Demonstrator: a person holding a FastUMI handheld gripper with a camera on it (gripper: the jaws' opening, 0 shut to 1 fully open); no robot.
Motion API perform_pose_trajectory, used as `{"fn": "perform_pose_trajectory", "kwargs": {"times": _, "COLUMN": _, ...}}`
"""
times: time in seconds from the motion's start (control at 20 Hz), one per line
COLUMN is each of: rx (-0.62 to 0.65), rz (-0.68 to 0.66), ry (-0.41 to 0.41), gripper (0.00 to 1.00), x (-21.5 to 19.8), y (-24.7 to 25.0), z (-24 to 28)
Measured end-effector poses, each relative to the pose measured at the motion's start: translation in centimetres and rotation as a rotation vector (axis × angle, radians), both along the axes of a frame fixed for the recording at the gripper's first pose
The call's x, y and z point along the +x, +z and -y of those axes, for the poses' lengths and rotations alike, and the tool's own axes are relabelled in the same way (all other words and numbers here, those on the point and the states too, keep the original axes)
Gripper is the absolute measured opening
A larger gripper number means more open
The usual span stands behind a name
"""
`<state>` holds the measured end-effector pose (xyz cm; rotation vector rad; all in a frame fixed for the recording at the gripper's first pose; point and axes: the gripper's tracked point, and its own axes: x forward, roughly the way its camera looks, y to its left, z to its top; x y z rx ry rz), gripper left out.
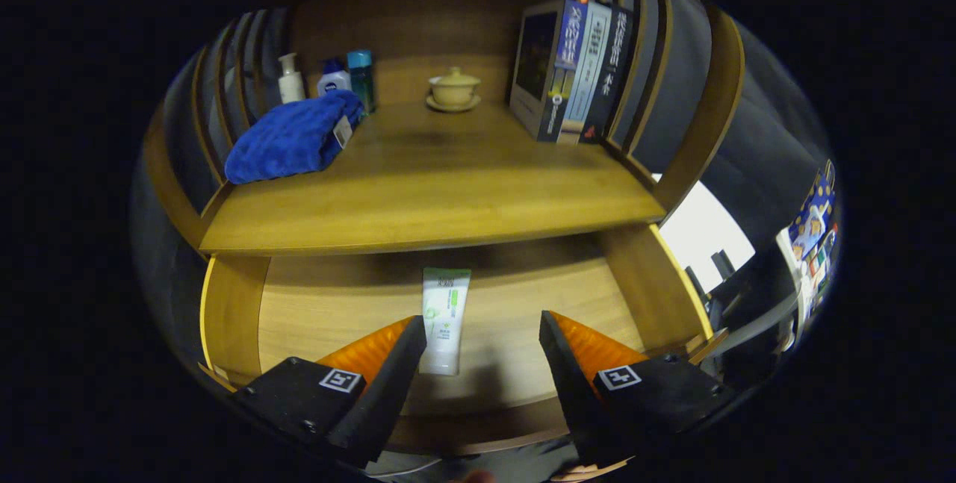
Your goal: Pull open the drawer, take out the items inside it, and place them on the countertop above the cabinet.
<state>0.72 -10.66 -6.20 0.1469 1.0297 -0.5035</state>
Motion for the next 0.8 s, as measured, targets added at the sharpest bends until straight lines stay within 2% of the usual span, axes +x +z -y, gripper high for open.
{"fn": "perform_pose_trajectory", "kwargs": {"times": 0.2, "rx": 0.186, "rz": -0.079, "ry": -0.085, "gripper": 1.0, "x": 1.0, "y": -3.6, "z": -1.4}}
{"fn": "perform_pose_trajectory", "kwargs": {"times": 0.3, "rx": 0.248, "rz": -0.161, "ry": -0.12, "gripper": 1.0, "x": 0.6, "y": -5.3, "z": -2.0}}
{"fn": "perform_pose_trajectory", "kwargs": {"times": 0.4, "rx": 0.261, "rz": -0.229, "ry": -0.13, "gripper": 1.0, "x": 0.1, "y": -6.1, "z": -2.0}}
{"fn": "perform_pose_trajectory", "kwargs": {"times": 0.6, "rx": 0.298, "rz": -0.271, "ry": -0.137, "gripper": 1.0, "x": 1.9, "y": -8.4, "z": -3.3}}
{"fn": "perform_pose_trajectory", "kwargs": {"times": 0.8, "rx": 0.293, "rz": -0.348, "ry": -0.142, "gripper": 1.0, "x": 1.8, "y": -9.8, "z": -5.1}}
